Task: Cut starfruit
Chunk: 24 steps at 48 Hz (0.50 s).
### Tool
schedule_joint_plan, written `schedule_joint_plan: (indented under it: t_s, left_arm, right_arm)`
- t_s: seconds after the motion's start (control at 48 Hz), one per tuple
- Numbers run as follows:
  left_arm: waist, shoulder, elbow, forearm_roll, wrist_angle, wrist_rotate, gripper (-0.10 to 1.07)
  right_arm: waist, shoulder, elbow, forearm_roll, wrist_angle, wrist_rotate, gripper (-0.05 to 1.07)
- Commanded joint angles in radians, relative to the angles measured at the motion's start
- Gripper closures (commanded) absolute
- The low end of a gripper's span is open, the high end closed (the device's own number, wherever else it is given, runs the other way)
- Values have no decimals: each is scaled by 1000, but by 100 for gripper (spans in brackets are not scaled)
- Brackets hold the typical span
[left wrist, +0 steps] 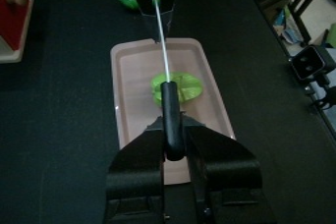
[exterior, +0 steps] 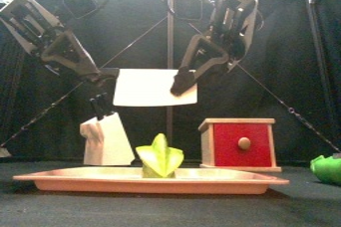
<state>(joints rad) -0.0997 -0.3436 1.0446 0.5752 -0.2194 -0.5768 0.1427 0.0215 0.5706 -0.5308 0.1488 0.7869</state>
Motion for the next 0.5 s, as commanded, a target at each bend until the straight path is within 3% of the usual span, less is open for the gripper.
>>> schedule_joint_plan:
  t_s: [0.0,0.188,0.333,0.479]
  left_arm:
    - [-3,-2,-26,0,-9,2,59]
    - [-25,-5,-35,-3,31,-2,59]
    - [-91,-2,-41,-21,104,-6,60]
    - [-163,14,-46,-107,149,-6,60]
  right_arm:
    - [-2,-15,-32,5,-6,0,75]
    - [12,-12,-37,12,-6,0,75]
    - [51,-15,-41,12,28,2,75]
    - [103,-11,-64,28,94,2,75]
